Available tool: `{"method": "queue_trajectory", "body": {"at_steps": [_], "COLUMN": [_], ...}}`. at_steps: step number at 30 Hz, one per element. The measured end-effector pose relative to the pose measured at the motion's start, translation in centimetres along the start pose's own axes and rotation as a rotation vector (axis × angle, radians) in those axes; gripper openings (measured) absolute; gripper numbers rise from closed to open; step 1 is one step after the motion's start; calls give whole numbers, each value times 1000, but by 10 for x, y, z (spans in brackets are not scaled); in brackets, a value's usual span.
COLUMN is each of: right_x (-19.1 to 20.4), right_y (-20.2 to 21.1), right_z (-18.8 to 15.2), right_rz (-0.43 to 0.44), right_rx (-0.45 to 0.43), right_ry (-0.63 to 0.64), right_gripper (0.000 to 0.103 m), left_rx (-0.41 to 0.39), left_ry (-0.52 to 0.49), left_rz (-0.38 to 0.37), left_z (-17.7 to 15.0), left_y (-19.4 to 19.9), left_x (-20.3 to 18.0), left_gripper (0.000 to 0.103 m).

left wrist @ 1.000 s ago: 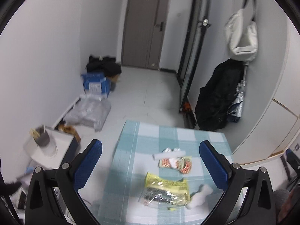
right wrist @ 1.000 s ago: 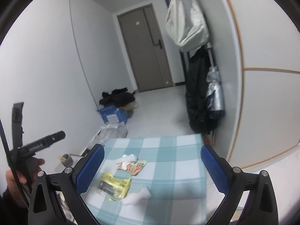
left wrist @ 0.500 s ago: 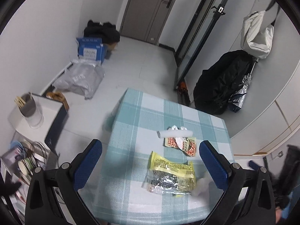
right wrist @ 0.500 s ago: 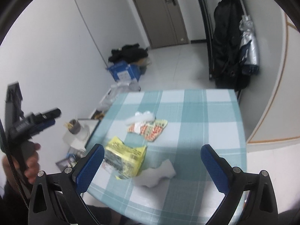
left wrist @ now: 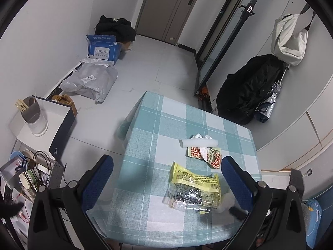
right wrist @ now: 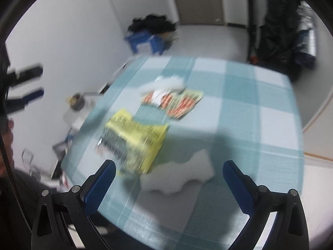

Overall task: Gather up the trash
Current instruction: 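Lower the right tool onto the white foam piece and close on it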

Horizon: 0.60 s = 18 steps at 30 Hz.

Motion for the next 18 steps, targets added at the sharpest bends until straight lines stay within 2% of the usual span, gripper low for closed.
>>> {"method": "queue_trajectory", "body": {"at_steps": [4,18], "right_x": [15,9], "right_y": [-8,-38], "right_z": [-7,-17], "right_rz": [-38,-156], "right_rx": [27,117], "right_ry": [108,239], "right_gripper": [103,101], "left_rx": [2,29], "left_ry": [16,42], "left_rz": [0,10], "left_z": [2,3], "left_y": [1,-6], "left_x": [7,24], "left_gripper": [102,102]}}
Point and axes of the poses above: each gripper's, at about its wrist camera, not at the fingertips, and y roughly against the way its jaws point, x to its left, z to its top, the point moved 4 cm from there along -y, roughly the way its jaws point, and after that the axes turned 11 degrees about y, right-handed, at the moved point
